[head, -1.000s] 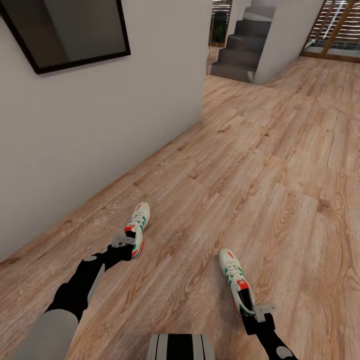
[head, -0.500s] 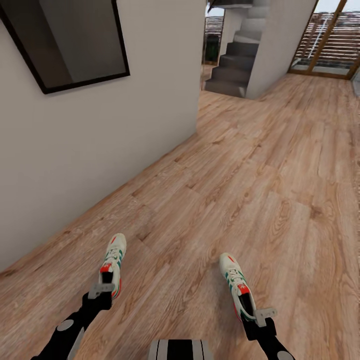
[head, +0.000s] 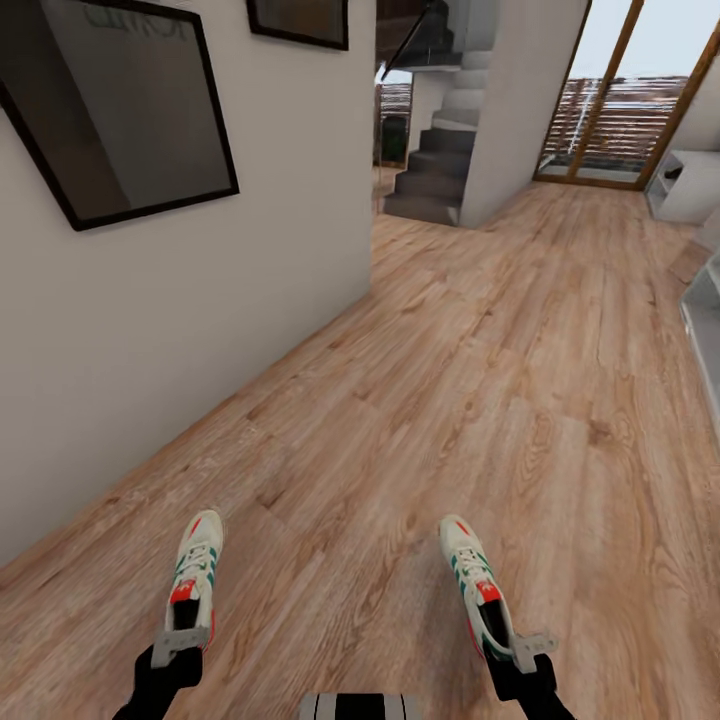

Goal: Pick up the two gym shoes and the two sandals from the corridor floor and place them onto the hallstand (shoe rack) in the corridor, making sure they are on the rack and not on the floor. Arrange them so the two gym shoes are next to each other and the two sandals are next to each other.

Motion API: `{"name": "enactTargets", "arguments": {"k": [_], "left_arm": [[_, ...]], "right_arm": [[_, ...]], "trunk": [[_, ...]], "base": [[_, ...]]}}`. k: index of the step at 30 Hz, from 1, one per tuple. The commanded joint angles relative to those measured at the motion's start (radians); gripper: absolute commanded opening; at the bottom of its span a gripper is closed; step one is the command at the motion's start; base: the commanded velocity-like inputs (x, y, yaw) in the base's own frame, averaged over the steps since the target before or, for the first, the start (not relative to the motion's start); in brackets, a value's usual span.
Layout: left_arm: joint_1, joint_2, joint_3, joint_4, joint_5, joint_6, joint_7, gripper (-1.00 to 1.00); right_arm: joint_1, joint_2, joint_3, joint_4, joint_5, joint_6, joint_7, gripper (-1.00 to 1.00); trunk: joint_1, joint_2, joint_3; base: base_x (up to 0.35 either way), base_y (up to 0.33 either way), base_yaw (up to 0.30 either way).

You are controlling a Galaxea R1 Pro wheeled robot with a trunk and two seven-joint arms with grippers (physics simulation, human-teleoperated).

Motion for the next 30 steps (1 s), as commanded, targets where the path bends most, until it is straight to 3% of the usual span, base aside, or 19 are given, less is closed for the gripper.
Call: {"name": "enactTargets", "arguments": {"k": [1, 5, 11, 30], "left_arm": [[0.003, 0.001, 0.007, 0.013, -0.008, -0.013, -0.002, -1.0], [0.026, 0.013, 0.022, 0.057, -0.005, -0.073, 0.015, -1.0], [0.073, 0.017, 0.064, 0.069, -0.004, -0.125, 0.02, -1.0], [0.083, 0.013, 0.067, 0.074, -0.012, -0.144, 0.019, -1.0]], "right_arm": [[0.001, 0.0, -0.005, 0.008, 0.004, -0.018, 0.004, -1.0], [0.005, 0.001, -0.005, 0.046, 0.003, -0.08, 0.004, -1.0], [0.006, 0.002, -0.005, 0.065, 0.003, -0.103, 0.005, -1.0], [0.007, 0.007, -0.005, 0.069, 0.001, -0.107, 0.004, -1.0]], "trunk": [[-0.001, 0.0, 0.005], [-0.002, 0.001, 0.026], [-0.025, 0.043, 0.053], [-0.098, 0.176, 0.135]], "base": [[0.0, 0.0, -0.181], [0.0, 0.0, -0.187], [0.0, 0.0, -0.198], [0.0, 0.0, -0.222]]}}
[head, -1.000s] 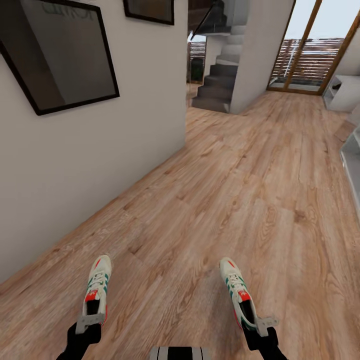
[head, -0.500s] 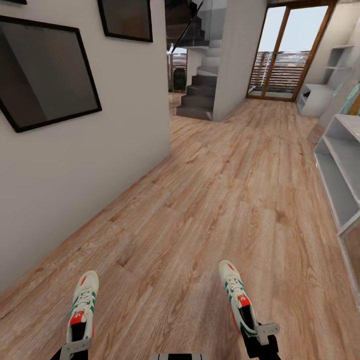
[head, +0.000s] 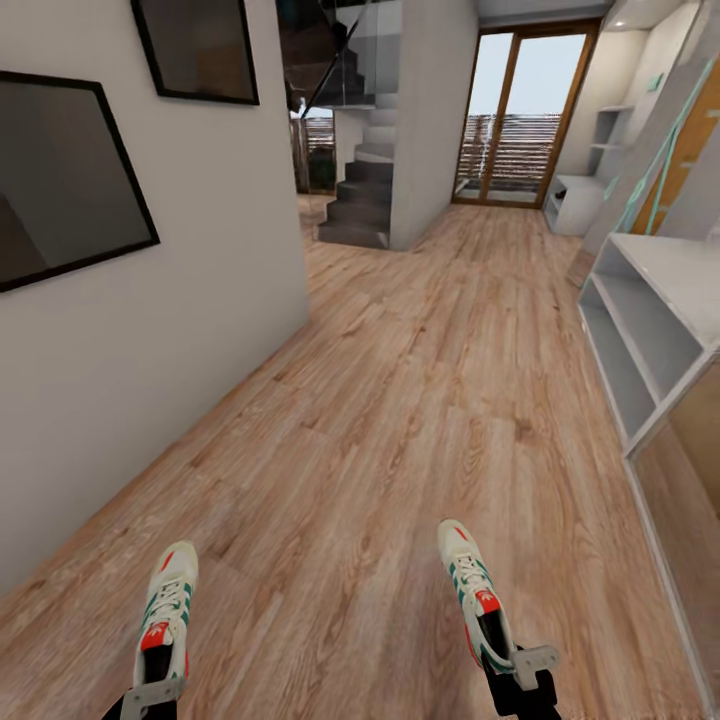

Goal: Pick up the two gym shoes and the two sandals from the corridor floor and place them onto the hallstand (shoe rack) in the corridor, making sure they are on the rack and not on the floor. Arrange them so the two gym shoes are next to each other and the two sandals are next to each other.

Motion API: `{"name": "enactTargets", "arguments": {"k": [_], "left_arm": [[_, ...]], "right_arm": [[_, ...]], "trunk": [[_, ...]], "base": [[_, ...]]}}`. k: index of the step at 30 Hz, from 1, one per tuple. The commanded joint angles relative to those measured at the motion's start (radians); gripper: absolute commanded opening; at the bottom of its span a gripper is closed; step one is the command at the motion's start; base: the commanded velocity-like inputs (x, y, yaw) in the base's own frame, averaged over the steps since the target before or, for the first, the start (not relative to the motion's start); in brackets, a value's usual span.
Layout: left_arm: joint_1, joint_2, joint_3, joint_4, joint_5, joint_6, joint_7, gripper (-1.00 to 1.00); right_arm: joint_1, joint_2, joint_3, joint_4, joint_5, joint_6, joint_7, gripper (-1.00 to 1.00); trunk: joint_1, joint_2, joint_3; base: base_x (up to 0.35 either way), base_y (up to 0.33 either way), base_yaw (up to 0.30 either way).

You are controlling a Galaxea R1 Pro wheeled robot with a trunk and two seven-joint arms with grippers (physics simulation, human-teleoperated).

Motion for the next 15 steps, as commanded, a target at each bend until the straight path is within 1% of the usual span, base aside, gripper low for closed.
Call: {"name": "enactTargets", "arguments": {"k": [1, 2, 12, 15], "left_arm": [[-0.001, -0.001, 0.008, 0.0, -0.008, -0.003, -0.006, -1.0], [-0.001, -0.001, 0.008, 0.0, -0.008, -0.003, -0.006, -1.0], [-0.001, -0.005, 0.006, 0.0, -0.01, -0.003, -0.008, -1.0], [-0.001, -0.005, 0.006, 0.0, -0.009, -0.003, -0.008, -1.0]], "right_arm": [[-0.001, 0.0, -0.005, 0.001, 0.004, -0.003, 0.004, -1.0], [-0.001, 0.0, -0.005, 0.001, 0.004, -0.003, 0.004, -1.0], [-0.001, 0.001, -0.005, 0.001, 0.004, -0.003, 0.004, -1.0], [-0.001, 0.001, -0.005, 0.001, 0.005, -0.003, 0.004, -1.0]], "trunk": [[-0.004, 0.007, 0.004], [-0.008, 0.014, 0.008], [-0.008, 0.014, 0.02], [-0.008, 0.014, 0.024]], "base": [[0.0, 0.0, -0.223], [0.0, 0.0, -0.223], [0.003, 0.0, -0.223], [0.126, 0.0, -0.223]]}}
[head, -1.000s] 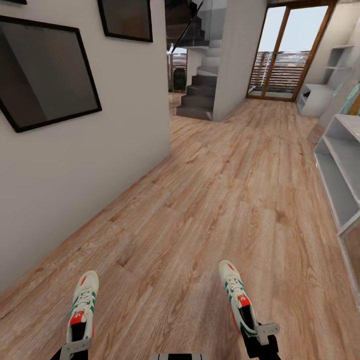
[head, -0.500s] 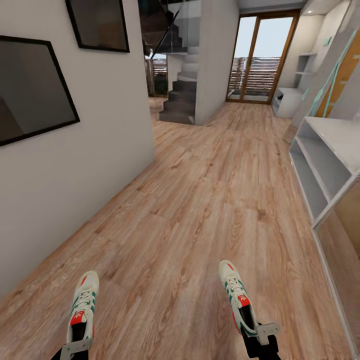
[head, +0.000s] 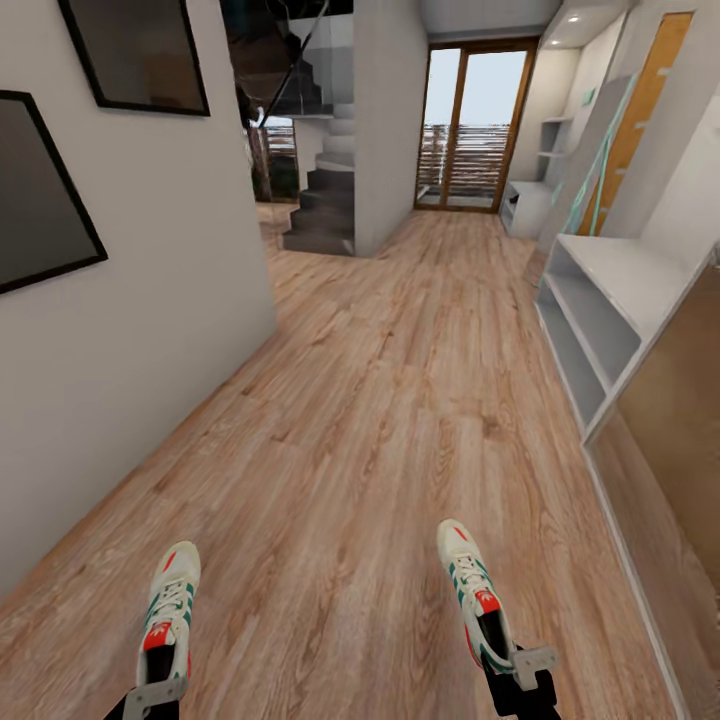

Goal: Pick up the two gym shoes and the two sandals from the corridor floor and place them onto the hallstand (shoe rack) in the corridor, making sure they are on the rack and not on the floor. Arrange them so the two gym shoes are next to each other and the two sandals are next to each other.

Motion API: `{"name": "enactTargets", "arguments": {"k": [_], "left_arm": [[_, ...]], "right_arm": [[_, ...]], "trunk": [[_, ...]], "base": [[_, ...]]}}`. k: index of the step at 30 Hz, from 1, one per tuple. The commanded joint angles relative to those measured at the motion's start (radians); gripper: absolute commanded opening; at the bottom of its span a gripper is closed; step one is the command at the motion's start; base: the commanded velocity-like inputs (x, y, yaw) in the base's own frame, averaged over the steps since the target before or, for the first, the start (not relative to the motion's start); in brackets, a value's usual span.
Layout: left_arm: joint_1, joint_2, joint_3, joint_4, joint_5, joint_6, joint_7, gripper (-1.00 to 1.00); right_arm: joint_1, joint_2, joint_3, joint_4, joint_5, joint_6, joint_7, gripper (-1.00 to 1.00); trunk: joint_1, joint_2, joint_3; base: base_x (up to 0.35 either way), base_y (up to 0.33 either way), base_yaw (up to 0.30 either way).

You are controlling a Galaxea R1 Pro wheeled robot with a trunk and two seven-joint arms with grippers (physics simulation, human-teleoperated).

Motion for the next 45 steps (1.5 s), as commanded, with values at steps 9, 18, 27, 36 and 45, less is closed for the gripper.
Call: {"name": "enactTargets", "arguments": {"k": [9, 18, 27, 36, 45], "left_arm": [[-0.001, -0.001, 0.008, 0.001, -0.005, -0.003, -0.006, -1.0], [-0.001, -0.001, 0.006, 0.002, -0.007, -0.003, -0.005, -1.0], [-0.001, -0.001, 0.006, 0.017, -0.009, -0.003, -0.006, -1.0], [-0.001, -0.001, 0.005, 0.032, -0.009, -0.003, -0.005, -1.0], [0.005, 0.005, 0.0, 0.038, -0.009, -0.009, -0.008, -1.0]], "right_arm": [[-0.001, 0.001, -0.005, 0.001, 0.004, -0.003, 0.004, -1.0], [-0.001, 0.001, -0.005, 0.002, 0.005, -0.003, 0.004, -1.0], [-0.001, 0.002, -0.005, 0.003, 0.005, -0.003, 0.004, -1.0], [-0.001, 0.003, -0.005, 0.003, 0.005, -0.002, 0.004, -1.0], [0.004, 0.01, -0.01, 0.009, 0.01, 0.0, 0.002, -1.0]], "trunk": [[0.0, 0.0, 0.01], [0.0, 0.0, 0.021], [0.0, 0.0, 0.032], [0.0, 0.0, 0.037], [0.0, 0.0, 0.037]], "base": [[0.3, 0.0, -0.223], [0.332, 0.0, -0.223], [0.333, 0.0, -0.223], [0.333, 0.0, -0.113], [0.296, 0.0, -0.003]]}}
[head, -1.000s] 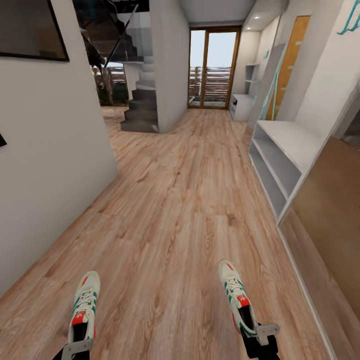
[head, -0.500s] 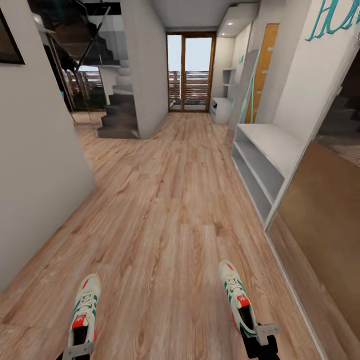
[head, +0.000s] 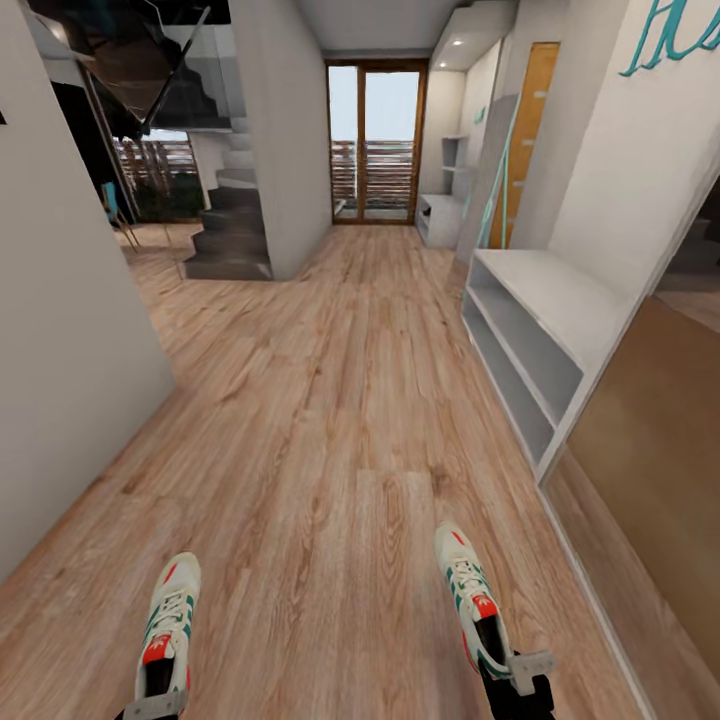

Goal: Pick up the two gym shoes and the two sandals from the corridor floor and place them onto the hallstand (shoe rack) in the corridor, making sure they are on the rack and not on the floor. Arrange them so the two gym shoes are next to each other and the two sandals are next to each other.

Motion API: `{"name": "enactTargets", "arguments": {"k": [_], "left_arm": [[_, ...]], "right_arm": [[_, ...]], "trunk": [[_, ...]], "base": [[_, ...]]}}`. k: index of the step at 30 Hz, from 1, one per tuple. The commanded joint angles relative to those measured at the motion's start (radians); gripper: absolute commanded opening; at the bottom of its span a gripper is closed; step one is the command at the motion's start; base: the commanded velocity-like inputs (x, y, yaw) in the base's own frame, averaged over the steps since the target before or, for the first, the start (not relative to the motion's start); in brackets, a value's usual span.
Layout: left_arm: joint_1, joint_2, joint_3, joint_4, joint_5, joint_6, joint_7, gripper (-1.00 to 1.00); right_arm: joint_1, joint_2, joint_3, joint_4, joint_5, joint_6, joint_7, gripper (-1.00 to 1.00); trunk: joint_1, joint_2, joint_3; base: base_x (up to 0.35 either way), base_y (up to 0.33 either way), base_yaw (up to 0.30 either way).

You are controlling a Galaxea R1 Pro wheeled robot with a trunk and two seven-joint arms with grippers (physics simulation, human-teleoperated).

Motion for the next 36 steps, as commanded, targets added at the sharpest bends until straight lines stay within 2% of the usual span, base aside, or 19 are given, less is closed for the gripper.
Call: {"name": "enactTargets", "arguments": {"k": [1, 5, 7, 12, 23, 36], "left_arm": [[0.005, -0.001, 0.008, 0.006, -0.008, -0.009, -0.007, -1.0], [0.029, -0.007, 0.01, 0.031, -0.007, -0.02, -0.006, -1.0], [0.04, -0.007, 0.01, 0.043, -0.006, -0.017, -0.006, -1.0], [0.041, -0.008, 0.01, 0.073, -0.008, -0.017, -0.006, -1.0], [0.043, -0.004, 0.006, 0.08, -0.008, -0.02, -0.007, -1.0], [0.043, -0.003, 0.006, 0.08, -0.009, -0.021, -0.007, -1.0]], "right_arm": [[0.0, 0.006, -0.011, 0.006, 0.004, -0.003, 0.003, -1.0], [0.0, 0.016, -0.022, 0.028, 0.002, -0.003, 0.001, -1.0], [0.0, 0.017, -0.011, 0.037, 0.001, -0.003, 0.0, -1.0], [0.0, 0.018, -0.002, 0.049, 0.0, -0.003, 0.0, -1.0], [0.0, 0.019, 0.0, 0.053, -0.001, -0.003, -0.001, -1.0], [0.0, 0.015, 0.0, 0.054, -0.002, -0.003, -0.001, -1.0]], "trunk": [[0.0, -0.001, -0.001], [0.0, -0.001, -0.001], [0.0, -0.001, -0.001], [0.0, -0.001, -0.001], [0.0, -0.001, -0.001], [0.0, -0.001, -0.001]], "base": [[0.0, 0.0, 0.0], [0.0, 0.0, 0.0], [0.0, 0.0, 0.0], [0.0, 0.0, 0.0], [0.006, 0.0, 0.0], [0.284, 0.0, 0.0]]}}
